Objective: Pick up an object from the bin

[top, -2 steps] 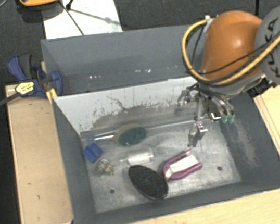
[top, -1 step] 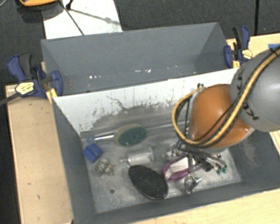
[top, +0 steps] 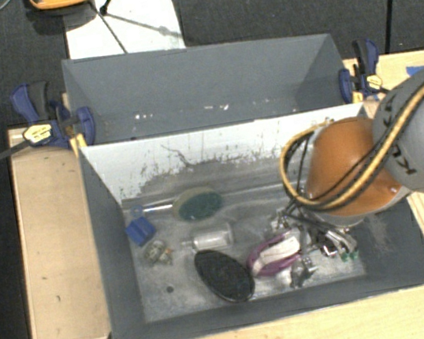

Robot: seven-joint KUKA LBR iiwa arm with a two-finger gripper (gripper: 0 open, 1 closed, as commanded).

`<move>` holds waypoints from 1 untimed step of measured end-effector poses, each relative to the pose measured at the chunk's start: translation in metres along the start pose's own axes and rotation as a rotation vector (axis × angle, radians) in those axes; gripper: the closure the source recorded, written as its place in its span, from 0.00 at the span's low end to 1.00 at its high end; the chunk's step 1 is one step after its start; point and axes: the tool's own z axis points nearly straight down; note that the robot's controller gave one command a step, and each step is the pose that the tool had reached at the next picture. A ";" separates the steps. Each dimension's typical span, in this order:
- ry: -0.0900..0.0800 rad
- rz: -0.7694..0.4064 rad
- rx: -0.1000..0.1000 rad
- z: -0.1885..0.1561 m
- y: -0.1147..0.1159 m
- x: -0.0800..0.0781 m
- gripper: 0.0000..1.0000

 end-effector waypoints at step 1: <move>-0.001 -0.028 -0.002 0.001 0.019 -0.008 0.00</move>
Offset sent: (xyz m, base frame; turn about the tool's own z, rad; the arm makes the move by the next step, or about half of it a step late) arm 0.0043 0.0186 -0.0009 -0.0225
